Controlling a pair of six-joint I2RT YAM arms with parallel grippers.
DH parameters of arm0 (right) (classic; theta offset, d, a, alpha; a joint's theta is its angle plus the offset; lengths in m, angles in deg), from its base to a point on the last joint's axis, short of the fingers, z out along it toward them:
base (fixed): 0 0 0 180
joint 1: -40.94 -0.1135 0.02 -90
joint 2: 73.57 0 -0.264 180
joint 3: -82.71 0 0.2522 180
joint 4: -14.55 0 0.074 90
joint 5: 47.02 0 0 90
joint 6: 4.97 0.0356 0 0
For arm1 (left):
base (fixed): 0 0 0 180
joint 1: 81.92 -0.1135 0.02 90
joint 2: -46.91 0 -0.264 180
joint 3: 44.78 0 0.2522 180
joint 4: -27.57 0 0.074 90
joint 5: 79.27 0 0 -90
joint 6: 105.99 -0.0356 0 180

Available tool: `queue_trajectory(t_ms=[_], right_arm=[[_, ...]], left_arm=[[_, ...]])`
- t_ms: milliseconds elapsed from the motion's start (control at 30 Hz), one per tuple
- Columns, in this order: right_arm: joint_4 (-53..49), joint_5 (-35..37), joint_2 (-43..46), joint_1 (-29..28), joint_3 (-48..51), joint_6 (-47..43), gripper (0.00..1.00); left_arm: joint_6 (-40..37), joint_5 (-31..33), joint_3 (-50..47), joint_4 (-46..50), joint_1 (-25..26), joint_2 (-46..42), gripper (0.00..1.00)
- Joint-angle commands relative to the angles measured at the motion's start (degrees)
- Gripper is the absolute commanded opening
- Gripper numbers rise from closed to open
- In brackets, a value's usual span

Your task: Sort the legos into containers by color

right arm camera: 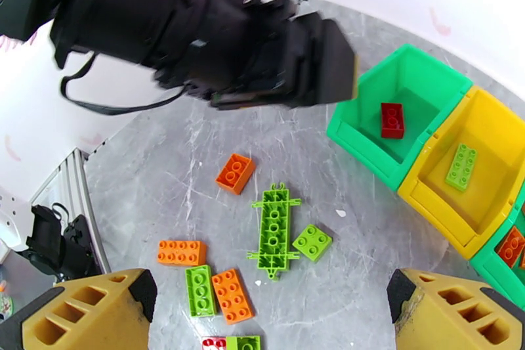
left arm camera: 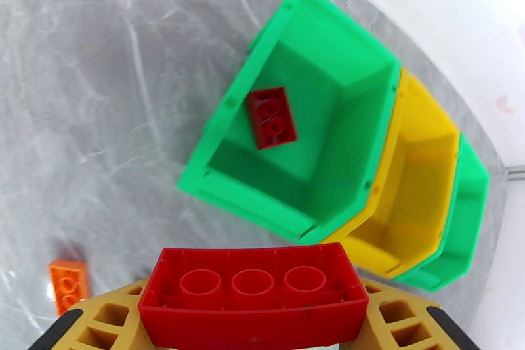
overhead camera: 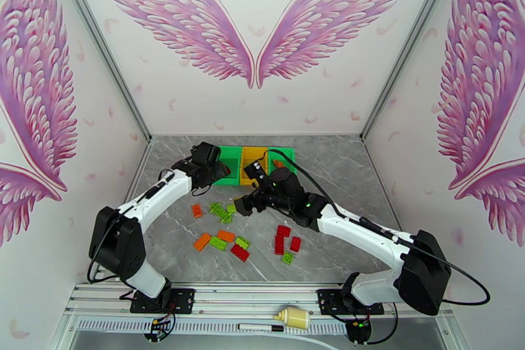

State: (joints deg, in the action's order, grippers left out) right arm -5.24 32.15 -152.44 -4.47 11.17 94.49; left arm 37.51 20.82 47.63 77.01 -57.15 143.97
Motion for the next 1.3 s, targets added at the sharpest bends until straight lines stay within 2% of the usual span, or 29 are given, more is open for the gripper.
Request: queue_trajectory(t_ms=[0, 200, 400, 500, 667, 967, 1100, 1267], right_arm=[[1.1, 1.6, 1.5, 0.6, 0.9, 0.8, 0.99], [0.6, 1.7, 1.4, 1.6, 0.5, 0.1, 0.99], [0.1, 1.2, 1.5, 3.2, 0.2, -0.3, 0.99], [0.2, 0.7, 1.3, 3.7, 0.4, -0.2, 0.99], [0.6, 0.0, 0.6, 4.1, 0.0, 0.0, 0.99], [1.2, -0.6, 0.4, 4.2, -0.1, 0.5, 0.99], [1.7, -1.3, 0.2, 4.2, -0.2, 1.0, 0.99], [1.8, -2.0, 0.3, 4.2, -0.1, 1.5, 0.99]], left_arm=[[5.9, -0.5, 6.9, 1.1, 0.2, 5.0, 0.57], [14.1, -1.9, 17.7, 3.4, -0.6, 14.9, 0.57], [21.5, -3.5, 22.4, 3.1, -2.7, 20.9, 0.57], [22.5, -6.3, 25.0, 2.9, -3.6, 24.1, 0.57], [21.9, -6.6, 28.9, 5.0, -3.9, 27.8, 0.57], [20.3, -6.2, 30.6, 6.2, -4.0, 27.3, 0.69], [20.3, -6.0, 29.3, 6.0, -4.0, 25.4, 0.79], [20.3, -5.5, 26.1, 5.0, -4.1, 22.0, 0.85]])
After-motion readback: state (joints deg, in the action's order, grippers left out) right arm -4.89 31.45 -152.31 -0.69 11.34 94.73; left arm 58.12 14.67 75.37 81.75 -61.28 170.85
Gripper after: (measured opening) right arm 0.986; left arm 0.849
